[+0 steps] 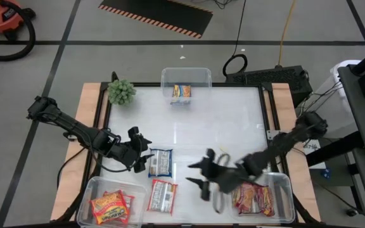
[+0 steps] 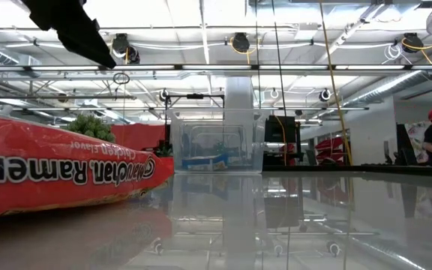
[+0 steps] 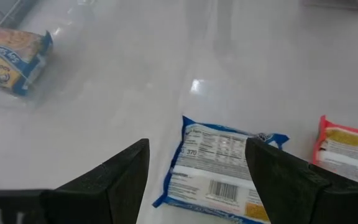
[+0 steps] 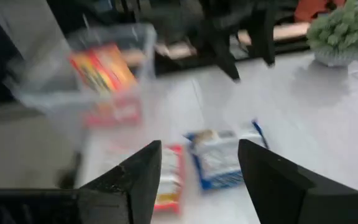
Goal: Sort Maruchan noodles
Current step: Put the blue noodle pack into the top transparent bin
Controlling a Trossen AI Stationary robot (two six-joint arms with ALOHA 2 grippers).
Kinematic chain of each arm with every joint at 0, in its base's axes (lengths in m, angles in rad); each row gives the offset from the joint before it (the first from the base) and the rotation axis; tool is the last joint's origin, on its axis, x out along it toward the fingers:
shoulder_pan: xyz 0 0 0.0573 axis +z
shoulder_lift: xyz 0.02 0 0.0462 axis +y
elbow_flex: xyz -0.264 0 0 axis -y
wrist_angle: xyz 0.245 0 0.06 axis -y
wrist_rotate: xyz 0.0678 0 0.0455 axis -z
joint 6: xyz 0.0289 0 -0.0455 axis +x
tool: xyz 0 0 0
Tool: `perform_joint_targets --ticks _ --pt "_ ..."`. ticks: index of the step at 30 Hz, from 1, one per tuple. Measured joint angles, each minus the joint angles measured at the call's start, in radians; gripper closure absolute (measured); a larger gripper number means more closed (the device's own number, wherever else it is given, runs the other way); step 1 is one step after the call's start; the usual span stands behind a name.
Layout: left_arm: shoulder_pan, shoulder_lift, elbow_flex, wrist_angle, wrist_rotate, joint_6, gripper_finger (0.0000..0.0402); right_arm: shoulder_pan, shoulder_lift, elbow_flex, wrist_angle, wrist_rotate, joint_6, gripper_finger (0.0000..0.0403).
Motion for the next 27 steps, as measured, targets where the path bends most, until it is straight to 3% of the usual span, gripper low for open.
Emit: perform_joint_targets --ticks 8,13,18,21,27 --pt "0.014 0.0 0.0 -0.038 -0.005 0.035 0.0133 -0.274 0.149 -0.055 0.007 -0.354 -0.213 0.0197" --pt "0.037 0.0 0.0 -0.059 -0.015 0.032 0.0133 -0.415 0.241 -0.06 0.102 -0.582 -0.378 0.0197" --pt "0.062 0.0 0.0 -0.066 -0.015 0.058 0.0133 -0.487 0.312 -0.06 0.181 -0.64 -0.554 0.0197" --pt "0.071 0.0 0.0 -0.072 -0.016 0.063 0.0133 -0.51 0.356 -0.06 0.247 -0.65 -0.59 0.0197" --pt "0.085 0.0 -0.017 -0.07 -0.019 0.052 0.0133 -0.554 0.395 -0.06 0.296 -0.782 -0.661 0.0197"
